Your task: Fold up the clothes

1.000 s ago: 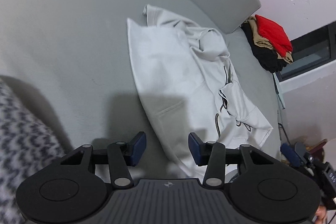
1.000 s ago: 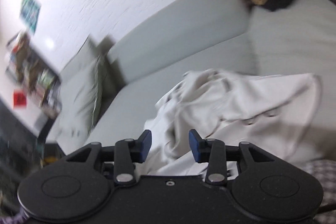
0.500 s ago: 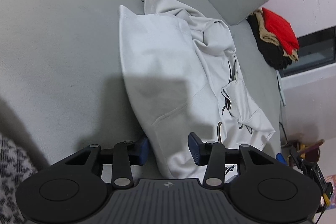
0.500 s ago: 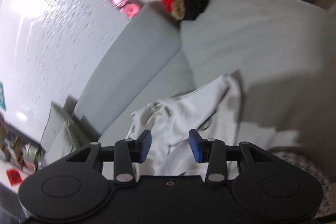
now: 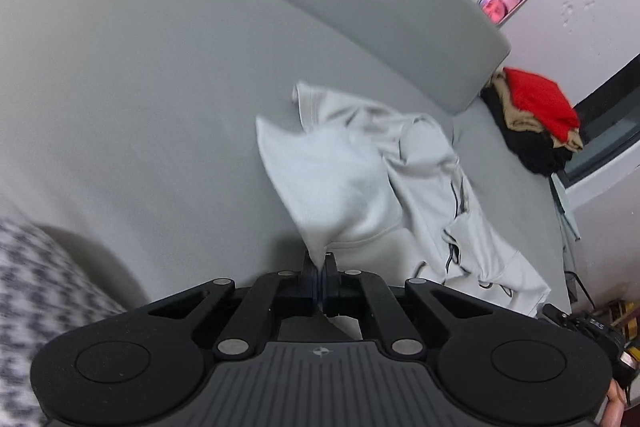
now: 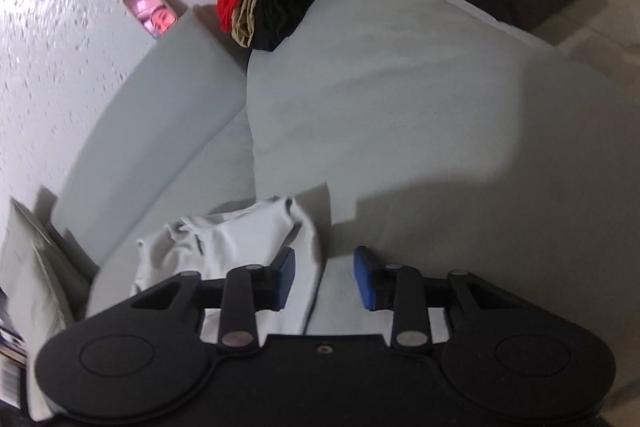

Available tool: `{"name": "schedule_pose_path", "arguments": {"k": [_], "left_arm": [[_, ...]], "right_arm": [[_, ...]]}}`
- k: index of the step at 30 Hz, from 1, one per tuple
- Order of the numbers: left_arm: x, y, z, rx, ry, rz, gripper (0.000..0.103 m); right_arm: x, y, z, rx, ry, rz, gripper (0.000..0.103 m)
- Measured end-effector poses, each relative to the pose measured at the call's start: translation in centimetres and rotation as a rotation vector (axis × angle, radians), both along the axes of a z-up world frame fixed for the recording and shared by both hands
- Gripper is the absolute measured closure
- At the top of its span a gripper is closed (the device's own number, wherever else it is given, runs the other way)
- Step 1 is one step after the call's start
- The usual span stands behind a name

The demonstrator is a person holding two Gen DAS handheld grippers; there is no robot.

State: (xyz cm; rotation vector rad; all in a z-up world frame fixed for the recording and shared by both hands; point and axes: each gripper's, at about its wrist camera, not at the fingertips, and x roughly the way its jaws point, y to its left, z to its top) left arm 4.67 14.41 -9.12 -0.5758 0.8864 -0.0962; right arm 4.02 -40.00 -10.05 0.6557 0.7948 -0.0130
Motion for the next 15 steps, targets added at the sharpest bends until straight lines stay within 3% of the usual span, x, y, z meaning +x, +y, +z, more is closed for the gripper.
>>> {"name": "schedule_pose_path", "arguments": {"k": [4, 7, 8, 11, 15], "left_arm": [[0.1, 0.1, -0.9, 0.003, 0.032, 0.003, 0.102], [0.1, 0.0, -1.8, -0.008, 0.053, 0.01, 0.102], [0.2, 0.1, -2.1, -0.013, 0.059, 0.009, 0.102], [0.3, 0.3, -2.9, -0.041, 0.076, 0.008, 0.102], [0.6, 0.8, -3.7, -0.112, 0.085, 0.026, 0.097]], "right_arm": [[2.1, 1.2, -0.2, -0.092, 0.017, 0.06, 0.072], [2.9, 2.5, 0.1, -0.182, 0.035, 0.119, 0.08], [2.9, 2.6, 0.2, -0.193, 0.036, 0.137, 0.088], [2.6, 2.5, 0.2, -0.169, 0.027, 0.18, 0.089], [3.6, 1.8, -0.5, -0.076, 0.008, 0.168, 0.081]]}}
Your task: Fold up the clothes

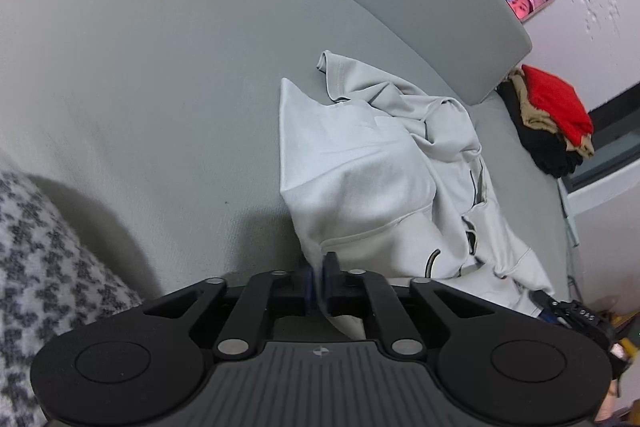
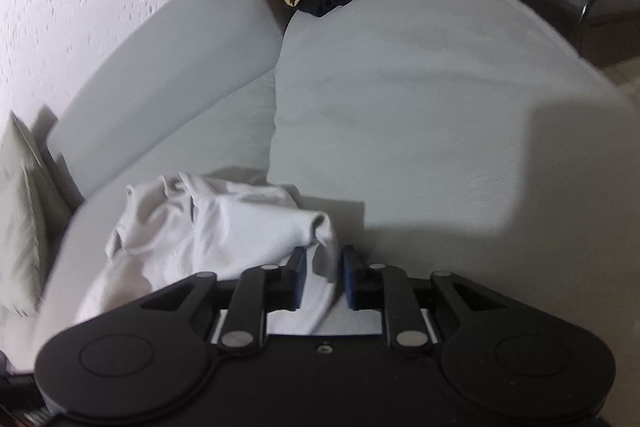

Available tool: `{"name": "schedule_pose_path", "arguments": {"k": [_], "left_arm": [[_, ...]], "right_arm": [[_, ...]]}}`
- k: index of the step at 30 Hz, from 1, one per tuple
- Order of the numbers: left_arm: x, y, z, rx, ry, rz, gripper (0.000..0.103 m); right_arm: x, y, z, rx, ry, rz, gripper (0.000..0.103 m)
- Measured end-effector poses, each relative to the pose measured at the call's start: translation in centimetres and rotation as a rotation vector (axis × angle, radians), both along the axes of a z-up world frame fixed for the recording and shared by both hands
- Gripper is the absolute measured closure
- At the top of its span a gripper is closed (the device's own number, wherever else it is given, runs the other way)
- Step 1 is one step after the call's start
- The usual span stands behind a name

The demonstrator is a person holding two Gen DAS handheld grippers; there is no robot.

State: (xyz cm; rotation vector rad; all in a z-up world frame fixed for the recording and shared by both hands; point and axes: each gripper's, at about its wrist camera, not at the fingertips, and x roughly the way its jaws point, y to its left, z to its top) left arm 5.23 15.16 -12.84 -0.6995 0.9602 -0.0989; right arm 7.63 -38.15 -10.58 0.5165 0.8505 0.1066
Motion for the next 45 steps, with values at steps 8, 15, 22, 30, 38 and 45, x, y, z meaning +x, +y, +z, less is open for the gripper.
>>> {"name": "schedule_pose_path", "arguments": {"k": [8, 15, 22, 30, 38, 45], "left_arm": [[0.4, 0.2, -1.4, -0.136, 0.007, -0.004, 0.096], [1.4, -0.4, -0.5, -0.115, -0.03, -0.014, 0.103], [1.2, -2.8, 8.8, -0.055, -0.237, -0.146, 0.103], [2.1, 0.6, 25.2, -0.08, -0.576, 0.006, 0.103], [-6.7, 5.7, 29.9, -0.134, -0.844, 0.243, 0.103], [-13.8, 5.0, 33.7, -0.104, -1.068, 0.249, 0.103]], "right_arm": [[1.0, 0.0, -0.9, 0.086, 0.034, 0.019, 0.094], [1.8, 0.9, -1.3, 0.069, 0.081, -0.01, 0.101], [-0.4, 3.3, 1.7, 0.306, 0.18, 0.005, 0.101], [-0.9, 7.5, 17.0, 0.598, -0.19, 0.053, 0.101], [-9.5, 1.3, 27.4, 0.65, -0.606, -0.132, 0.101], [-18.9, 2.7, 32.5, 0.57, -0.878, -0.074, 0.101]]}}
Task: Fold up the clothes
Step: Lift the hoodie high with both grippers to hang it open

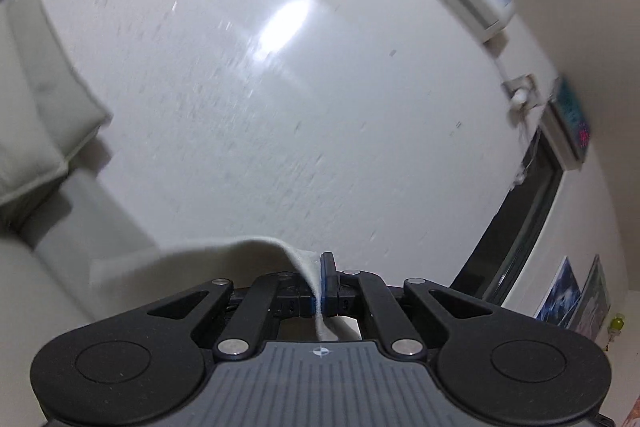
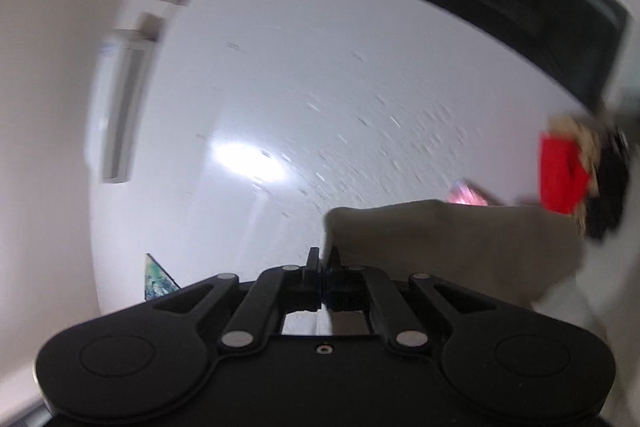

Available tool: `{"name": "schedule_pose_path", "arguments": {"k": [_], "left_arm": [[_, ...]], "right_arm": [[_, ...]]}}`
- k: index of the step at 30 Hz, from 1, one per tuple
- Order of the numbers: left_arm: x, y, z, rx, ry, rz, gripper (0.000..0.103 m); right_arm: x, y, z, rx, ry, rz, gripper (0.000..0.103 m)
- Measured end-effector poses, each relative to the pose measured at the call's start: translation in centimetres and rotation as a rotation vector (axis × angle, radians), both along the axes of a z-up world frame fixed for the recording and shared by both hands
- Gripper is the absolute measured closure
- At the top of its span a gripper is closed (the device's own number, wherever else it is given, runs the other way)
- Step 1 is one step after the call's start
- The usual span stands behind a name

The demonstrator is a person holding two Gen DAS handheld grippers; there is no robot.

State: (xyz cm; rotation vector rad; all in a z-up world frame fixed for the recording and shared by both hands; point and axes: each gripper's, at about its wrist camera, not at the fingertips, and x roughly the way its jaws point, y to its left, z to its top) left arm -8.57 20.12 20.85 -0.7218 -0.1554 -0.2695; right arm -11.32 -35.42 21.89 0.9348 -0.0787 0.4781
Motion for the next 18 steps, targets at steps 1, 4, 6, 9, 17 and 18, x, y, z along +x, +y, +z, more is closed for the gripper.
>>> {"name": "schedule_pose_path", "arguments": {"k": [1, 4, 6, 9, 17, 18], "left_arm": [[-0.5, 0.0, 0.6, 0.007, -0.011, 0.012, 0.103], [-0.2, -0.2, 1.7, 0.031, 0.003, 0.011, 0.103], [1.6, -0.4, 1.8, 0.059, 0.035, 0.02, 0.103], [6.7, 0.0, 1.4, 0.11, 0.173, 0.025, 0.103], [24.3, 0.1, -1.8, 0.237, 0.551, 0.012, 0.103], [24.1, -0.2, -0.3, 0.244, 0.484, 0.018, 0.103]], "right_arm": [[-0.8, 0.2, 0.6, -0.027, -0.016, -0.015, 0.101], [-0.8, 0.3, 1.2, -0.039, 0.011, 0.014, 0.101], [0.2, 0.5, 1.0, -0.046, 0.031, 0.008, 0.101], [3.3, 0.9, 0.1, -0.059, 0.095, -0.01, 0.101], [21.3, 5.9, -6.2, -0.225, 0.492, -0.074, 0.101], [22.3, 6.0, -5.7, -0.238, 0.478, -0.091, 0.101]]}}
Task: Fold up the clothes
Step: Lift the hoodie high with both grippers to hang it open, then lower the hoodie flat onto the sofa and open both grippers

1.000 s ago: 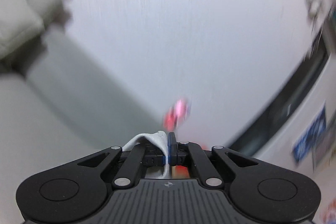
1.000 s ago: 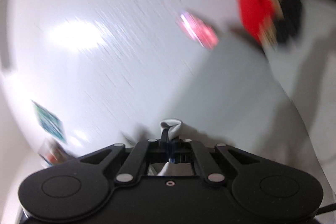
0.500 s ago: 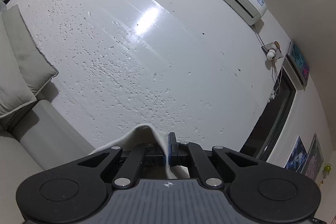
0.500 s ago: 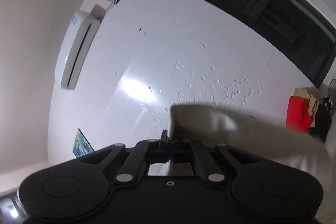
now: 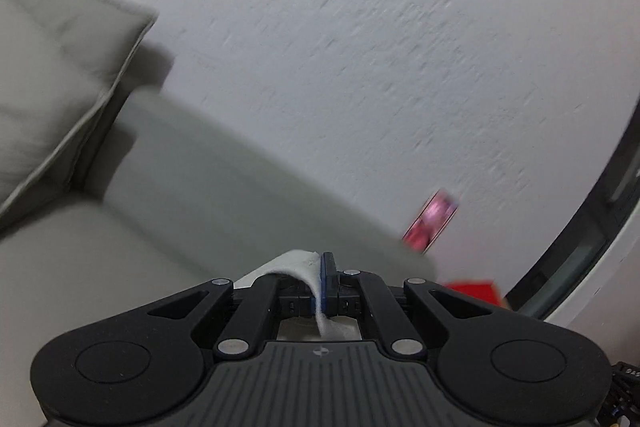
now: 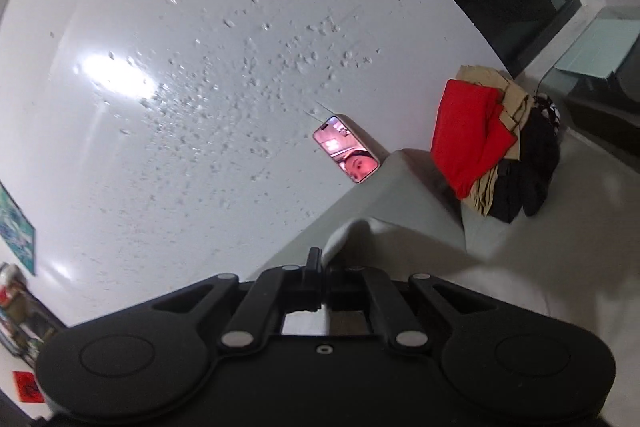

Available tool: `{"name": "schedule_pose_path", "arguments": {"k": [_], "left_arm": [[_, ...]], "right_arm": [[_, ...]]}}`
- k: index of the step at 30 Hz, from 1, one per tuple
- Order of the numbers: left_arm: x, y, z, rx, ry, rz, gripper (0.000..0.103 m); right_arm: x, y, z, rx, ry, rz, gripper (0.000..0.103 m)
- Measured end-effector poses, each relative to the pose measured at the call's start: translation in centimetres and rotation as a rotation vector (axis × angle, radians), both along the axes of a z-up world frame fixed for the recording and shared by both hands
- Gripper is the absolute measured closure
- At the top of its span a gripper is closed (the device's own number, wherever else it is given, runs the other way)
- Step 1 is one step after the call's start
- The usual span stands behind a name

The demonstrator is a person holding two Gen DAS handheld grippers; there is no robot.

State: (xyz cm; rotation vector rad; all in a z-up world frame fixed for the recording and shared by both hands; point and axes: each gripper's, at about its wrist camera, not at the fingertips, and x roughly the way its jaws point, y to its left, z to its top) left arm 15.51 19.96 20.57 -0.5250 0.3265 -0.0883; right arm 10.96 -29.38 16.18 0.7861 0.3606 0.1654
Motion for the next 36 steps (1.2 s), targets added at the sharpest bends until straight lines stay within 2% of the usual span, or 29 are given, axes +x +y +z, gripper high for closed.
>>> {"name": "schedule_pose_path", "arguments": {"k": [3, 6, 8, 10, 12, 19, 22, 24, 27, 32, 36], "left_arm": [[-2.2, -0.6, 3.9, 0.041, -0.19, -0.005, 0.103], [-4.3, -1.0, 4.5, 0.094, -0.281, -0.004, 0.103], [-5.2, -1.2, 2.7, 0.098, -0.286, -0.007, 0.103], [-5.4, -1.5, -0.3, 0.109, -0.246, 0.004, 0.103], [-5.1, -2.0, -4.2, 0.126, -0.169, 0.02, 0.103], [-4.1, -1.0, -19.5, 0.072, 0.209, 0.072, 0.103], [-3.9, -0.2, -24.0, 0.034, 0.329, 0.096, 0.103], [-4.1, 0.1, -25.7, 0.007, 0.389, 0.104, 0.103], [-5.1, 0.5, -26.3, -0.016, 0.432, 0.12, 0.103], [-7.1, 0.5, -24.5, -0.006, 0.413, 0.115, 0.103], [-8.8, 0.2, -23.8, 0.071, 0.415, 0.106, 0.103]], "right_arm": [[-0.3, -1.1, 2.7, -0.005, -0.12, -0.023, 0.101], [-3.1, -2.4, 4.0, -0.003, -0.211, -0.028, 0.101], [-4.4, -3.0, 2.7, 0.001, -0.214, -0.014, 0.101], [-4.7, -3.2, 0.3, 0.002, -0.174, 0.004, 0.101], [-4.5, -2.9, -3.0, -0.01, -0.111, 0.016, 0.101], [-3.3, -1.4, -17.1, 0.004, 0.222, 0.047, 0.101], [-4.0, -0.7, -21.4, -0.005, 0.336, 0.059, 0.101], [-4.1, -0.2, -23.5, -0.015, 0.395, 0.065, 0.101], [-4.8, 0.3, -24.7, -0.045, 0.452, 0.065, 0.101], [-5.9, 0.2, -23.9, -0.075, 0.472, 0.051, 0.101], [-7.2, 0.0, -22.4, -0.09, 0.468, 0.05, 0.101]]}}
